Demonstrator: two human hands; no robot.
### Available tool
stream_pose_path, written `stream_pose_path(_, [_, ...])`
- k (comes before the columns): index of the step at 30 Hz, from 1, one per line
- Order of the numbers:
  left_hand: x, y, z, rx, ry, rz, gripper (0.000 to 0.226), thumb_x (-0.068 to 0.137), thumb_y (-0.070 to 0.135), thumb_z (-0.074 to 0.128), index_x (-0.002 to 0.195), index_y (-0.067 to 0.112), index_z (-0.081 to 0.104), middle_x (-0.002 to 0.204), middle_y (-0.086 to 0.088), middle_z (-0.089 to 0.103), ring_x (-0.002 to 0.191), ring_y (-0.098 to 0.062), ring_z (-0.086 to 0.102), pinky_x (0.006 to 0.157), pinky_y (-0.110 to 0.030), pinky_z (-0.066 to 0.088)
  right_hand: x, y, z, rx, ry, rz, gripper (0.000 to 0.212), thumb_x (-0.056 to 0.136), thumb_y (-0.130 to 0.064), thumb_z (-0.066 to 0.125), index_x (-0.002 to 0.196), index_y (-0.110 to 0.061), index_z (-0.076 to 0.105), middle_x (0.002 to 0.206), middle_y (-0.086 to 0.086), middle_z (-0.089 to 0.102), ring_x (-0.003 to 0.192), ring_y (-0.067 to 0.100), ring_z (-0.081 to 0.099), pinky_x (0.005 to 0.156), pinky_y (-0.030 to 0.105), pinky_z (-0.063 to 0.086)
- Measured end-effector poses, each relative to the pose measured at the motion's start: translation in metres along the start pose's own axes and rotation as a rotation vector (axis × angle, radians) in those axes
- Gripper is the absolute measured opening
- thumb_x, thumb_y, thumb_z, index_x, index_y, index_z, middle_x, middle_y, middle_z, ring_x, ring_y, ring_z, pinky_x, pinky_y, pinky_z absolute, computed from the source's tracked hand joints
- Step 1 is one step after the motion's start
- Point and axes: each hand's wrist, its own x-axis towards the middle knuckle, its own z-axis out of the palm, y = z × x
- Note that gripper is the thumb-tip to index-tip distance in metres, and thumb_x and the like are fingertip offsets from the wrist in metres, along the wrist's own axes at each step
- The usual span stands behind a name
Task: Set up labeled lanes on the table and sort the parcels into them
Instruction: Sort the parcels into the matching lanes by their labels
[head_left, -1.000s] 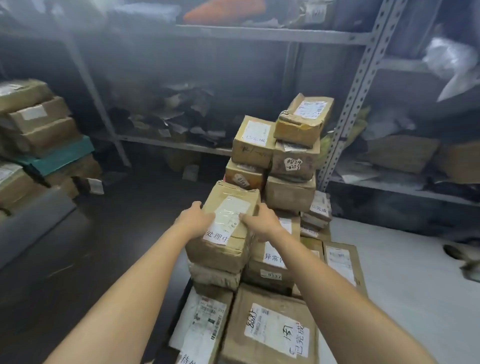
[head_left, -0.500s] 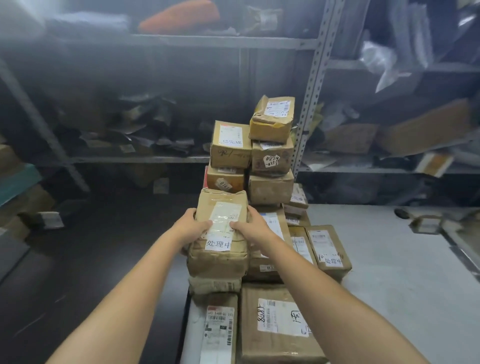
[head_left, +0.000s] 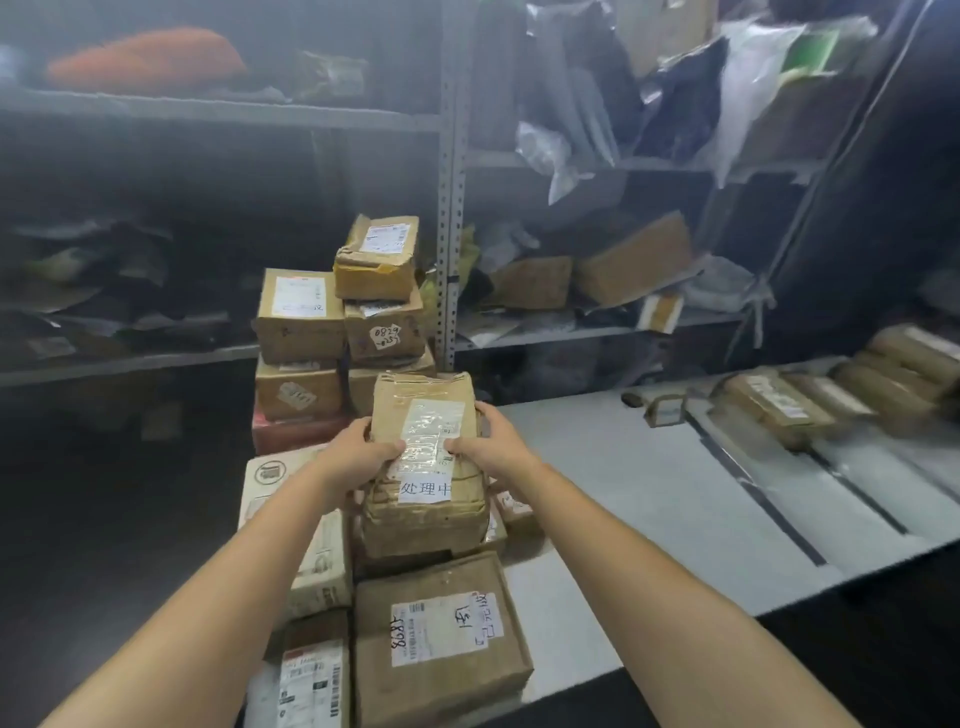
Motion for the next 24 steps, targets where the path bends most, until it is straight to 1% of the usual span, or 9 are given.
stream_pose_path(3, [-0.002,0.037,0.049,0.04,-0.087,0.043,0.041,0.098,0.035,0.06,0.134,0.029,0.041,0.11,0.001,0.065,0.093,-0.025,0.067,0.074,-0.047,0.057,-0.012,0.009,-0.06,-0.001,0.082,-0.006,0.073,0.091,-0.015,0.072,0.15,-0.029,0.033,0.138,0.001,0.057,0.106,0.02,0.066,0.06,0.028,0.055])
stream_pose_path(5, [-0.004,0.065,0.087,0.057,-0.125,0.076,0.035,0.099,0.032,0.058,0.129,0.029,0.041,0.104,0.003,0.064,0.087,-0.023,0.066,0.072,-0.046,0.056,-0.021,0.019,-0.104,0.008,0.137,0.01,0.073,0.09,-0.021,0.072,0.149,-0.034,0.032,0.138,0.001,0.058,0.104,0.021,0.067,0.063,0.033,0.057])
stream_pose_path(6, [-0.004,0.077,0.103,0.06,-0.151,0.094,0.035,0.099,0.031,0.059,0.129,0.026,0.042,0.103,0.002,0.064,0.087,-0.023,0.066,0.076,-0.048,0.057,-0.025,0.024,-0.123,0.01,0.161,0.023,0.074,0.089,-0.023,0.072,0.149,-0.037,0.031,0.137,0.001,0.058,0.102,0.022,0.068,0.062,0.036,0.058])
stream_pose_path(8, [-0.002,0.102,0.144,0.073,-0.196,0.117,0.045,0.098,0.031,0.061,0.138,0.025,0.041,0.109,0.0,0.064,0.093,-0.025,0.067,0.084,-0.054,0.057,-0.033,0.035,-0.168,0.016,0.208,0.033,0.073,0.09,-0.025,0.071,0.149,-0.039,0.03,0.139,0.001,0.057,0.1,0.021,0.067,0.061,0.035,0.057])
stream_pose_path(11, [-0.002,0.137,0.207,0.1,-0.243,0.121,0.06,0.095,0.037,0.063,0.146,0.031,0.032,0.117,-0.002,0.062,0.099,-0.029,0.065,0.085,-0.058,0.056,-0.044,0.053,-0.234,0.015,0.258,0.032,0.07,0.093,-0.022,0.069,0.15,-0.035,0.031,0.143,0.001,0.055,0.102,0.021,0.063,0.059,0.03,0.052])
stream_pose_path(15, [-0.009,0.176,0.302,0.105,-0.305,0.1,0.061,0.097,0.036,0.061,0.148,0.031,0.029,0.117,-0.005,0.061,0.097,-0.027,0.063,0.091,-0.059,0.053,-0.053,0.086,-0.329,-0.003,0.286,0.052,0.07,0.094,-0.02,0.067,0.152,-0.031,0.03,0.143,0.003,0.054,0.11,0.023,0.061,0.072,0.033,0.052])
stream_pose_path(18, [-0.008,0.197,0.361,0.091,-0.332,0.086,0.063,0.098,0.034,0.061,0.15,0.03,0.026,0.122,-0.006,0.057,0.098,-0.027,0.061,0.094,-0.059,0.052,-0.052,0.108,-0.39,-0.007,0.28,0.072,0.07,0.094,-0.017,0.068,0.152,-0.028,0.031,0.142,0.004,0.055,0.107,0.02,0.061,0.07,0.031,0.052])
stream_pose_path(21, [-0.005,0.212,0.407,0.056,-0.34,0.068,0.063,0.099,0.033,0.06,0.151,0.03,0.024,0.12,-0.006,0.056,0.095,-0.025,0.061,0.09,-0.055,0.054,-0.042,0.125,-0.435,-0.032,0.268,0.106,0.074,0.091,-0.02,0.07,0.152,-0.032,0.029,0.141,0.003,0.055,0.112,0.025,0.063,0.074,0.041,0.056])
stream_pose_path(24, [0.011,0.218,0.44,0.039,-0.336,0.036,0.063,0.097,0.035,0.062,0.15,0.03,0.027,0.117,-0.005,0.057,0.09,-0.024,0.062,0.089,-0.056,0.055,-0.023,0.14,-0.466,-0.038,0.25,0.13,0.072,0.09,-0.021,0.071,0.149,-0.035,0.033,0.136,0.001,0.059,0.109,0.025,0.065,0.083,0.053,0.058])
